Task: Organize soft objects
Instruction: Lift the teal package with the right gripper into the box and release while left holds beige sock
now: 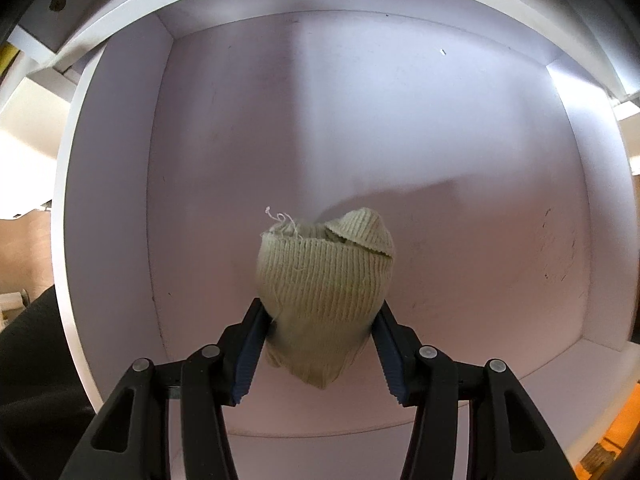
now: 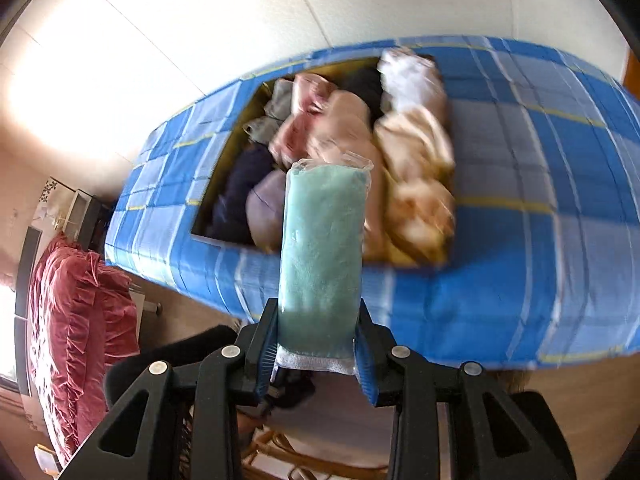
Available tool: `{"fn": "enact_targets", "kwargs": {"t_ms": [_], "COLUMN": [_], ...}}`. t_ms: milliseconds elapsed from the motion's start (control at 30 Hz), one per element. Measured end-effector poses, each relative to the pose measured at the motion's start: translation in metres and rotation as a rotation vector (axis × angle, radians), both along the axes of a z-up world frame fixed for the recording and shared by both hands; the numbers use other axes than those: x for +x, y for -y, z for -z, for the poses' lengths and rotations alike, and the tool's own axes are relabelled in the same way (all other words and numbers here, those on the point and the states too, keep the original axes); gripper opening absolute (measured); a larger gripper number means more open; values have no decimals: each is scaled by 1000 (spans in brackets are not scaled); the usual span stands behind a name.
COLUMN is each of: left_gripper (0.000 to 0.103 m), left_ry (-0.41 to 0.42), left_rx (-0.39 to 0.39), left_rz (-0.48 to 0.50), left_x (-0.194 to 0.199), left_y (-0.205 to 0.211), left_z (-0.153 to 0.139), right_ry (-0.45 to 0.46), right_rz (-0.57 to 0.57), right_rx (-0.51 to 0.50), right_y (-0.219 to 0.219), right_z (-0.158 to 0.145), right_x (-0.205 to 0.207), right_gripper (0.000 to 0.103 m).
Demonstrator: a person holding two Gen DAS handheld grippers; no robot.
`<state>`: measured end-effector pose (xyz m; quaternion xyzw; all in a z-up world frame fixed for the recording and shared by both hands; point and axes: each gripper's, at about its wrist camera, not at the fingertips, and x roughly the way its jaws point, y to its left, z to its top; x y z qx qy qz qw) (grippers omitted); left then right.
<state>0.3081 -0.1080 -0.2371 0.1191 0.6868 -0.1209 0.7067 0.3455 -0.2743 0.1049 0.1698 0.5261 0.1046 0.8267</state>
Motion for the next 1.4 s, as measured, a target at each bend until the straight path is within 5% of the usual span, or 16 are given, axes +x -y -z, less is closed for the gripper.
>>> {"fn": "enact_targets", "kwargs": {"t_ms": [433, 600, 700, 1033, 1400], "left_gripper": [53, 53, 53, 54, 57], "left_ry": [-16, -18, -17, -19, -15], "left_rx": [-47, -57, -64, -111, -159], "left_rz": [-27, -31, -36, -60, -76], "left_x": [3, 5, 6, 6, 6], "left_y": [-14, -18, -22, -36, -56], "left_z": [8, 8, 6, 0, -4], "right_ry": [-15, -16, -13, 41, 114], "right_rz": [-20, -16, -13, -7, -33], "right_rx": [-125, -274, -365, -300, -382], "right_y": [-70, -78, -80, -76, -86], "right_z": [28, 45, 55, 41, 31], "right_x": [103, 120, 123, 93, 71], "right_gripper": [34, 34, 34, 41, 41]}}
